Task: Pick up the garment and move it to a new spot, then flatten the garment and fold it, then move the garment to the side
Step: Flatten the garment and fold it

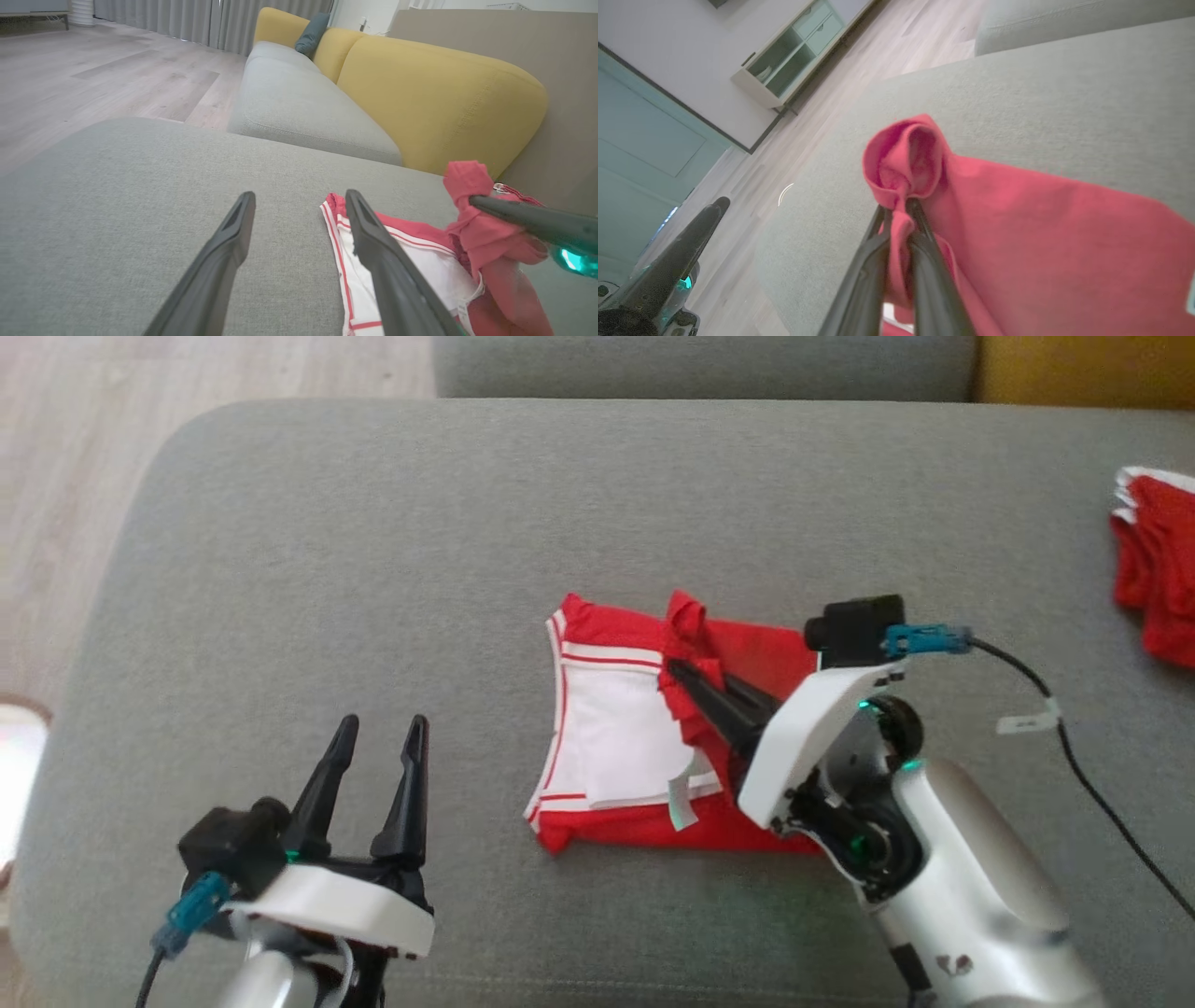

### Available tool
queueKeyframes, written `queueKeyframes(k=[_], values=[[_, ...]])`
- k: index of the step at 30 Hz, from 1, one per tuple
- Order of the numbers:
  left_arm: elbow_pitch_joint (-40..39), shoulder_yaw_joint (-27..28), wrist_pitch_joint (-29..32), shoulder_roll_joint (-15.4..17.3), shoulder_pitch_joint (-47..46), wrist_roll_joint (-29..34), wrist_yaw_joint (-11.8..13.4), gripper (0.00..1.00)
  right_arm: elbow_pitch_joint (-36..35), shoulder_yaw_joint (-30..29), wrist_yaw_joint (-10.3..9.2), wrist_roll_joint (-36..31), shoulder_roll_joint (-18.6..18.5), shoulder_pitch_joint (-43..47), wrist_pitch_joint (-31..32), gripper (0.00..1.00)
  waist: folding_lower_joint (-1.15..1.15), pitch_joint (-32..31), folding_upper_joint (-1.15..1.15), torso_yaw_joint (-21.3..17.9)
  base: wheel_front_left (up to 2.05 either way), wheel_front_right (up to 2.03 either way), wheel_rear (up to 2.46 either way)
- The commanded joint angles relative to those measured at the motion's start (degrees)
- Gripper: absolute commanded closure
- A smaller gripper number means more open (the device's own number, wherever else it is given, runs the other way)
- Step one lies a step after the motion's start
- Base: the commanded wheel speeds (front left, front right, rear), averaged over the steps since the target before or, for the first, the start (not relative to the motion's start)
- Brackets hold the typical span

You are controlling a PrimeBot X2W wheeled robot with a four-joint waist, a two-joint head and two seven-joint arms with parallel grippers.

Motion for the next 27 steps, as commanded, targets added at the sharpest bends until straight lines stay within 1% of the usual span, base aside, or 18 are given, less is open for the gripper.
queueKeyframes(k=[1,6,11,12,13,14,15,22,27], values=[[-1.3,1.7,-0.7,0.0,-2.6,0.8,-0.3,0.00,0.9,2.2,0.37,1.3,1.5,-3.8,-1.3,1.00,0.00,0.1,0.00,2.5,0.00,0.00,0.00],[-0.9,1.5,-0.7,-0.6,-3.1,1.0,-0.7,0.00,5.8,4.5,0.37,2.6,1.8,-5.9,-3.1,1.00,0.00,0.7,0.00,4.8,0.00,0.00,0.00],[-0.5,1.4,-0.7,-1.3,-3.4,1.3,-1.0,0.00,10.8,7.2,0.37,6.3,1.9,-8.3,-6.0,1.00,0.00,1.1,0.00,6.3,0.00,0.00,0.00],[-0.4,1.5,-0.7,-1.4,-3.5,1.4,-1.1,0.00,11.9,7.8,0.37,6.9,1.9,-8.9,-6.7,0.96,0.00,1.2,0.00,6.5,0.00,0.00,0.00],[-0.3,1.5,-0.7,-1.4,-3.5,1.4,-1.2,0.00,13.0,8.3,0.37,7.6,1.9,-9.5,-7.5,0.71,0.00,1.2,0.00,6.6,0.00,0.00,0.00],[-0.2,1.5,-0.7,-1.5,-3.6,1.5,-1.2,0.00,14.1,9.0,0.37,8.2,1.9,-10.0,-8.2,0.22,0.00,1.3,0.00,6.7,0.00,0.00,0.00],[-0.2,1.6,-0.7,-1.6,-3.6,1.5,-1.3,0.00,15.1,9.5,0.37,8.8,1.9,-10.6,-9.1,0.00,0.00,1.3,0.00,6.8,0.00,0.00,0.00],[0.1,1.9,-0.7,-2.0,-3.5,1.8,-1.5,0.00,18.2,12.5,0.37,12.7,1.9,-13.8,-14.1,0.00,0.00,1.3,0.00,6.1,0.00,0.00,0.00],[-0.1,2.3,-0.7,-2.0,-3.4,2.1,-1.6,0.00,20.3,12.1,0.37,13.4,1.9,-16.1,-18.6,0.00,0.00,1.4,0.00,4.5,0.00,0.00,0.00]])
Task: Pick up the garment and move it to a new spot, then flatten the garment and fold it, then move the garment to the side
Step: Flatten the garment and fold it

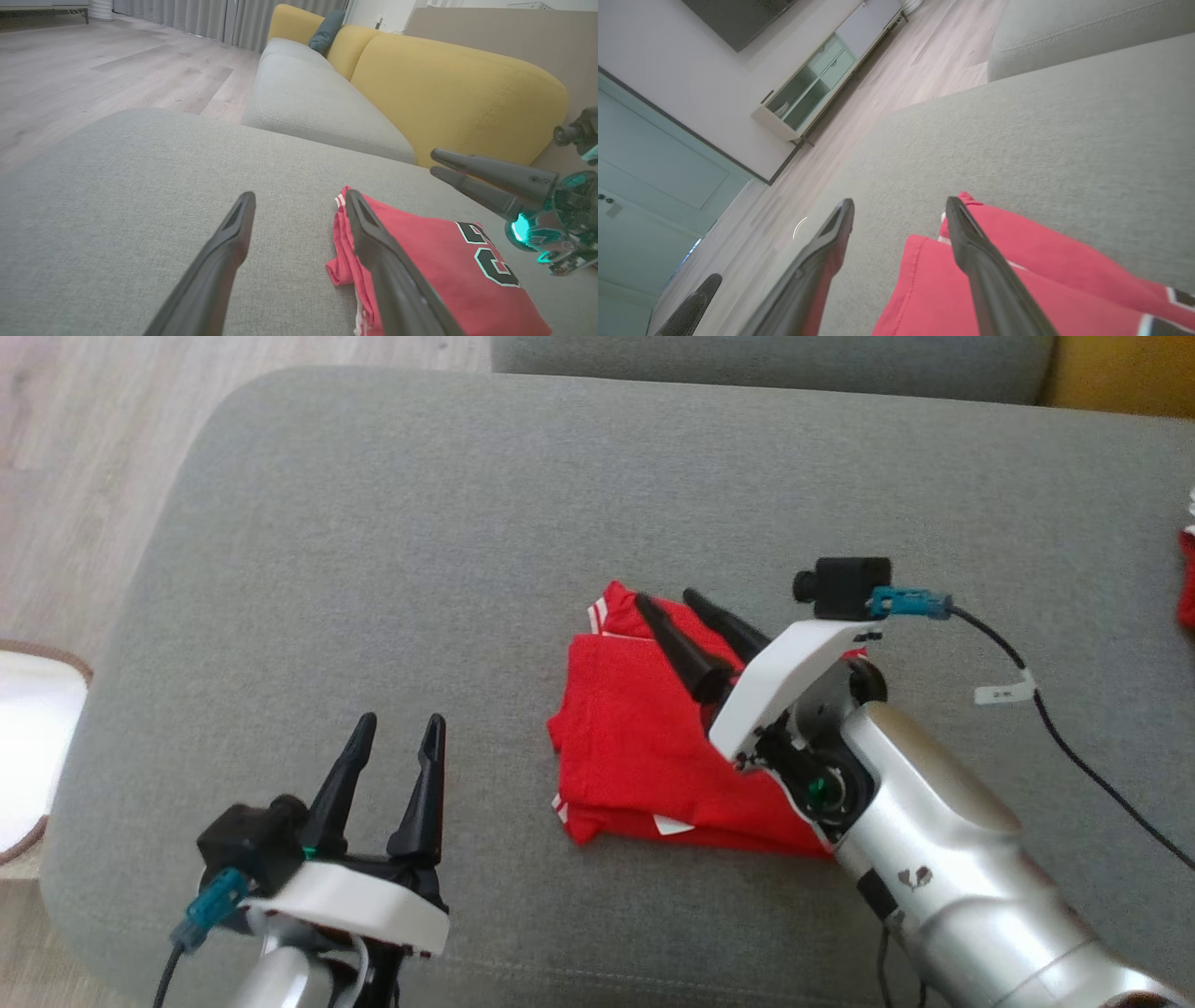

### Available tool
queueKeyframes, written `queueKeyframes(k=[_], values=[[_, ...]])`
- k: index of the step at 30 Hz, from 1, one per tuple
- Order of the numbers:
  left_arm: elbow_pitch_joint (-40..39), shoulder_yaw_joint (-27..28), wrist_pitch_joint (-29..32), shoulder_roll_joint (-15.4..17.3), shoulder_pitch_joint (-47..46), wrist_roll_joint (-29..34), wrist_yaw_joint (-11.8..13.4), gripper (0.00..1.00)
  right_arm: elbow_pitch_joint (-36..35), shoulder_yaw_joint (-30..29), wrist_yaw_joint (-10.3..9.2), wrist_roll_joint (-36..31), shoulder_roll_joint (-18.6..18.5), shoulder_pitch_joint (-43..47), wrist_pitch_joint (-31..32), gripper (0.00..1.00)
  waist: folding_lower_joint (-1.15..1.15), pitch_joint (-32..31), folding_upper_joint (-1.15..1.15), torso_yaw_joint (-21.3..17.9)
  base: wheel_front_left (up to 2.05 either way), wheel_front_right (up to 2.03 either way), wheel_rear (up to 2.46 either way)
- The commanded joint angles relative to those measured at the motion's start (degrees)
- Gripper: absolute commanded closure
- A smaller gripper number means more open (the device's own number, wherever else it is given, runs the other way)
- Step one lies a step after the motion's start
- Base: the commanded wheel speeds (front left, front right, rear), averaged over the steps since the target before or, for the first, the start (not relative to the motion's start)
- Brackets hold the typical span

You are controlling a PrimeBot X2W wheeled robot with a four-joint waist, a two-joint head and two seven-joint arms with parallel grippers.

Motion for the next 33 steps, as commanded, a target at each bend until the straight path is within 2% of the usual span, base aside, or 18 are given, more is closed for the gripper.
queueKeyframes(k=[1,7,11,19,23,28,30,33], values=[[-1.8,2.3,-0.7,0.1,-2.8,0.7,-0.1,0.00,-1.1,0.0,0.37,-0.2,1.2,-2.4,-1.4,0.00,0.00,0.0,0.00,-0.6,0.00,0.00,0.00],[-1.9,2.5,-0.7,0.0,-2.3,1.1,-0.1,0.00,1.3,-2.7,0.37,-5.1,1.1,-3.4,-7.4,0.00,0.00,-0.7,0.00,-2.6,0.00,0.00,0.00],[-1.6,2.3,-0.7,0.0,-2.3,1.5,-0.2,0.00,1.8,-5.6,0.37,-10.3,-0.3,-2.3,-12.6,0.00,0.00,-1.5,0.00,-3.9,0.00,0.00,0.00],[0.0,2.9,-0.7,-1.3,-3.4,3.4,0.3,0.00,1.1,-16.4,0.37,-24.1,-1.2,4.2,-20.6,0.00,0.00,-3.4,0.00,-5.9,0.00,0.00,0.00],[0.0,4.1,-0.7,-2.3,-2.5,4.6,0.7,0.00,-2.8,-24.5,0.37,-32.5,-0.5,9.7,-22.0,0.00,0.00,-4.5,0.00,-6.5,0.00,0.00,0.00],[-0.4,5.8,-0.7,-3.8,-0.6,6.7,1.1,0.00,-11.4,-32.7,0.37,-41.6,0.9,17.9,-22.5,0.00,0.00,-5.9,0.00,-7.0,0.00,0.00,0.00],[-0.6,6.5,-0.7,-4.3,0.4,7.5,1.2,0.00,-14.8,-34.3,0.37,-43.4,1.1,21.1,-22.5,0.00,0.00,-6.4,0.00,-7.1,0.00,0.00,0.00],[-0.9,7.7,-0.7,-5.0,1.7,8.4,1.0,0.00,-18.7,-34.1,0.37,-42.5,1.2,25.4,-22.4,0.00,0.00,-7.0,0.00,-7.4,0.00,0.00,0.00]])
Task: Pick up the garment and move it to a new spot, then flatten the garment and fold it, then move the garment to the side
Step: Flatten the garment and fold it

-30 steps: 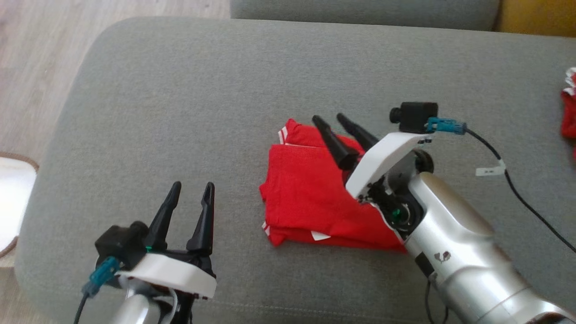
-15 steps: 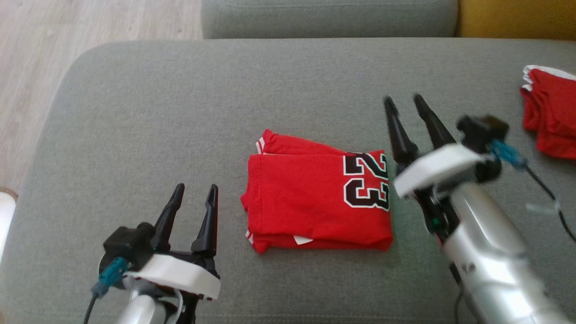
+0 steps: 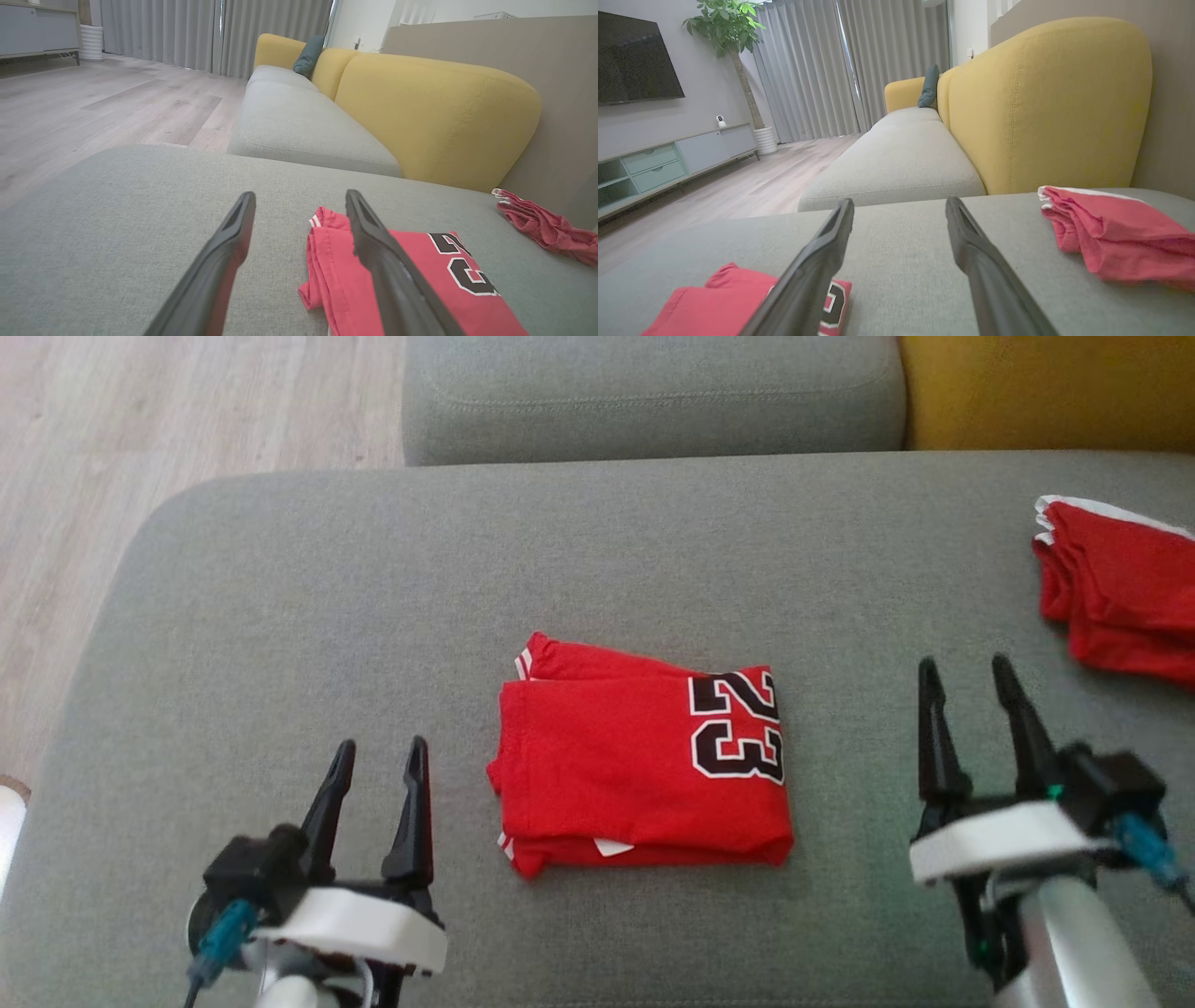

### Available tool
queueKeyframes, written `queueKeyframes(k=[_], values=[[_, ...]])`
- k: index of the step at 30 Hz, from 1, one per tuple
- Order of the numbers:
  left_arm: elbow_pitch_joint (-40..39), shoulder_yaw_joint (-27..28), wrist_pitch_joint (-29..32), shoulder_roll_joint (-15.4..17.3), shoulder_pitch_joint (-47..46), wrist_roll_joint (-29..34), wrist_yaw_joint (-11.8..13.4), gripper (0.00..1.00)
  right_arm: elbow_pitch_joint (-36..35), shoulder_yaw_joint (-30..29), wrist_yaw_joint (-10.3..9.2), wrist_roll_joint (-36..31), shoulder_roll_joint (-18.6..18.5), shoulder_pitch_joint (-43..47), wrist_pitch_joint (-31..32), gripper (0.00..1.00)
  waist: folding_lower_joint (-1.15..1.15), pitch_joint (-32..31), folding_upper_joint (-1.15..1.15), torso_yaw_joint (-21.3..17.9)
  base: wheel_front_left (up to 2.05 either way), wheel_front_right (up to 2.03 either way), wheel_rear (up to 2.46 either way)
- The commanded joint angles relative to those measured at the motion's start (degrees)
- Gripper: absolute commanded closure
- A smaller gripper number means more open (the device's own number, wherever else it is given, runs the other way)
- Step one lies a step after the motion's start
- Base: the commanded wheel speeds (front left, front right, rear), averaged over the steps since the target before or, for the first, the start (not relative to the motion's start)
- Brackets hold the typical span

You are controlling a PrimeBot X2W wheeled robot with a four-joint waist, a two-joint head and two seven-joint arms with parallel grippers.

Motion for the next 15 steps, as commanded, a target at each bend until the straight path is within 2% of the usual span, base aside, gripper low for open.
queueKeyframes(k=[1,15], values=[[-2.3,3.0,-0.7,-0.4,-0.8,1.0,-0.2,0.00,-3.9,1.6,0.37,0.8,0.5,1.0,-0.2,0.00,0.00,-0.4,0.00,-0.3,0.00,0.00,0.00],[-1.4,5.5,-0.7,-1.9,1.4,4.8,-2.1,0.00,-6.7,1.9,0.37,1.5,0.5,5.7,1.6,0.00,0.00,-0.6,0.00,-0.3,0.00,0.00,0.00]])
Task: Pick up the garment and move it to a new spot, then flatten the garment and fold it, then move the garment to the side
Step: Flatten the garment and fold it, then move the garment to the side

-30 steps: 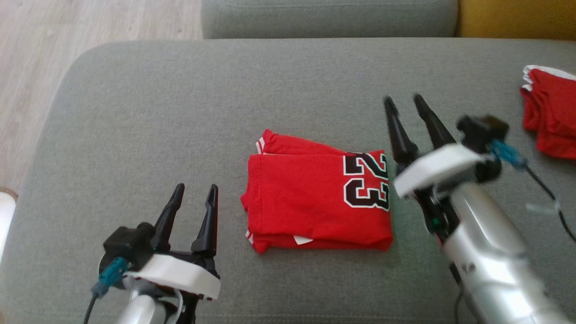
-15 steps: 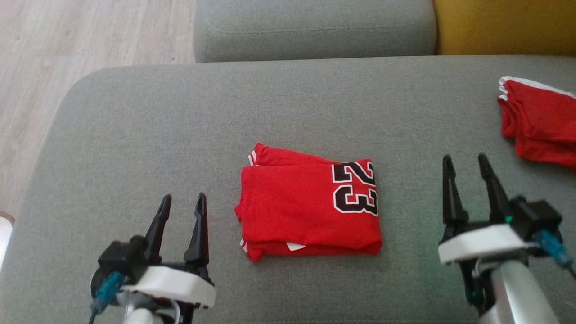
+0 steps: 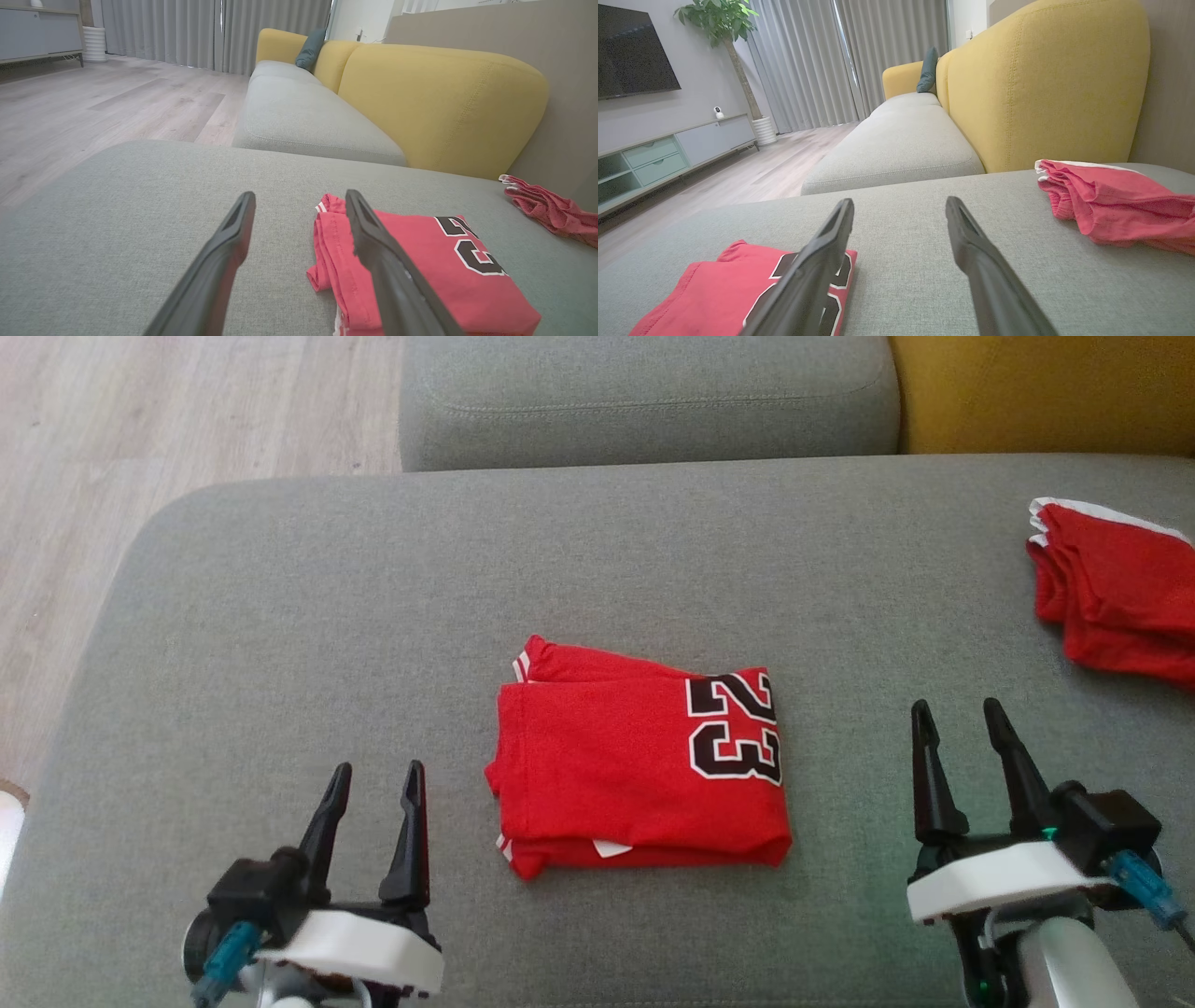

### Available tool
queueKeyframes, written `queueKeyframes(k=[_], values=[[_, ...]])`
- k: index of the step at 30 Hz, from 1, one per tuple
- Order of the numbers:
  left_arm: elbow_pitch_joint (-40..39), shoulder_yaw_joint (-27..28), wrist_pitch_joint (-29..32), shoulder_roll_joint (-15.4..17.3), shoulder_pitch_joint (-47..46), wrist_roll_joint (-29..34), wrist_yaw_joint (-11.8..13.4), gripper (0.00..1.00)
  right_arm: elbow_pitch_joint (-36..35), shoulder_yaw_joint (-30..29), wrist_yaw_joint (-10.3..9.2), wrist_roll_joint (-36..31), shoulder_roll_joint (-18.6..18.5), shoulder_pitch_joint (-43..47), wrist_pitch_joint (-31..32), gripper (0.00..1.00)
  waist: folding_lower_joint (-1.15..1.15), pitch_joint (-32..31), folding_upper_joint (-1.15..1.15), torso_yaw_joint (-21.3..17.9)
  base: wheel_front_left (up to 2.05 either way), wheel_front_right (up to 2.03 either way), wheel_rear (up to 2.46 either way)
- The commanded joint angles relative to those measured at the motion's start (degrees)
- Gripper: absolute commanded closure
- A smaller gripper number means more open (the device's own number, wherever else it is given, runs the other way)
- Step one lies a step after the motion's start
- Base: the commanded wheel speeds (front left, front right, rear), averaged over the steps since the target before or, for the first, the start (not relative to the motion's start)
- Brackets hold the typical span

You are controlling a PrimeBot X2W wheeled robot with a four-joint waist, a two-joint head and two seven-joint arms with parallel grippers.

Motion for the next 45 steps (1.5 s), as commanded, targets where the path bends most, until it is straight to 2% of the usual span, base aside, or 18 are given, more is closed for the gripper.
queueKeyframes(k=[1,20,24,30,31,36,45], values=[[-1.7,2.6,-0.7,-0.2,-1.9,0.7,-0.2,0.00,-2.2,1.5,0.37,0.3,-0.2,-1.2,0.1,0.00,0.00,0.0,0.00,0.0,0.00,0.00,0.00],[-1.1,4.3,-0.7,-1.7,-1.9,2.3,-2.0,0.00,-2.6,2.0,0.37,1.2,-0.2,-1.7,2.2,0.00,0.00,0.5,0.00,0.3,0.00,0.00,0.00],[-1.2,4.4,-0.7,-1.9,-2.3,2.6,-2.3,0.00,-1.8,2.8,0.37,1.8,-0.2,-3.8,6.8,0.00,0.00,1.5,0.00,0.7,0.00,0.00,0.00],[-1.6,4.6,-0.7,-2.2,-3.6,2.5,-2.5,0.00,1.0,4.9,0.37,2.1,-0.2,-8.3,17.5,0.00,0.00,4.4,0.00,2.6,0.00,0.00,0.00],[-1.6,4.6,-0.7,-2.2,-3.6,2.5,-2.5,0.00,1.0,4.9,0.37,2.1,-0.2,-8.3,17.5,0.00,0.00,4.4,0.00,2.6,0.00,0.00,0.00],[-1.5,4.7,-0.7,-2.5,-5.1,1.9,-2.6,0.00,3.7,4.9,0.37,3.7,-0.2,-11.6,24.6,0.00,0.00,7.4,0.00,5.2,0.00,0.00,0.00],[-1.7,4.4,-0.7,-2.6,-7.0,0.1,-2.1,0.00,6.2,5.8,0.37,7.6,-3.8,-13.1,34.0,0.00,0.00,10.7,0.00,9.0,0.00,0.00,0.00]])
